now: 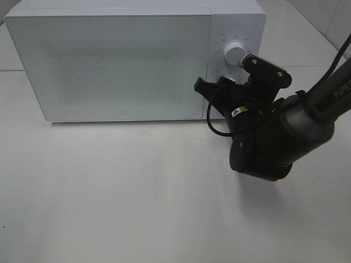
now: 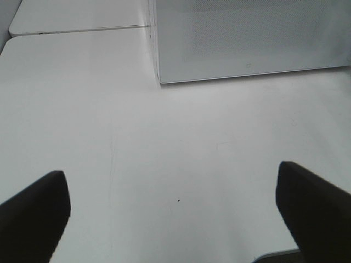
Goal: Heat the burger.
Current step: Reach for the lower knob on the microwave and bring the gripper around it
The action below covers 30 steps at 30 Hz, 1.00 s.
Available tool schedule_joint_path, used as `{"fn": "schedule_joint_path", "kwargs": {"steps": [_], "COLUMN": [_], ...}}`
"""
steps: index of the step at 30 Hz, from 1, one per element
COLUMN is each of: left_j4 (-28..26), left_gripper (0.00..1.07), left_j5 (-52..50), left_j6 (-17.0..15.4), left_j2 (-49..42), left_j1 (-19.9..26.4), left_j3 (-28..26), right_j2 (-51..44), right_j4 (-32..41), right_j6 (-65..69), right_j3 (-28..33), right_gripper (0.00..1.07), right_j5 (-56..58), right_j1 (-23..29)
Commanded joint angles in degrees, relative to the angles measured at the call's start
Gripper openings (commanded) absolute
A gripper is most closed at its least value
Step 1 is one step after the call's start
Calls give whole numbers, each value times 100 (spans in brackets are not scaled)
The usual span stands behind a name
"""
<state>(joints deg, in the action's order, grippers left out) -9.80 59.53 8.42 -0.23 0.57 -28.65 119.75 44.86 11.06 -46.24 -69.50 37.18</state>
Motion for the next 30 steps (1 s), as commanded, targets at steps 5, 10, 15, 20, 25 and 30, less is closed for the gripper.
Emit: {"fn": "schedule_joint_path", "kwargs": {"steps": [5, 10, 15, 20, 25, 30], "left_j4": [-11, -11, -11, -11, -11, -11], "left_gripper": [96, 96, 96, 96, 96, 96], "left_j5": [-46, -46, -46, -46, -46, -46], "left_j6": [6, 6, 6, 6, 6, 6], "left_j2": [-132, -132, -132, -132, -132, -132], "left_j1": [23, 23, 23, 23, 23, 23], "left_j3": [6, 6, 6, 6, 6, 6], "right_j2": [-17, -17, -17, -17, -17, -17], "right_j4": [-115, -132, -138, -138, -86, -69], "right_j6": [1656, 2739, 3610, 4108, 5208, 6010], "right_j3": [-92, -92, -92, -74, -74, -74], "right_gripper": [9, 7, 7, 7, 8, 8], "right_j5": [-115, -189, -384, -573, -688, -688], "right_j1": [-46, -46, -46, -46, -46, -46]}}
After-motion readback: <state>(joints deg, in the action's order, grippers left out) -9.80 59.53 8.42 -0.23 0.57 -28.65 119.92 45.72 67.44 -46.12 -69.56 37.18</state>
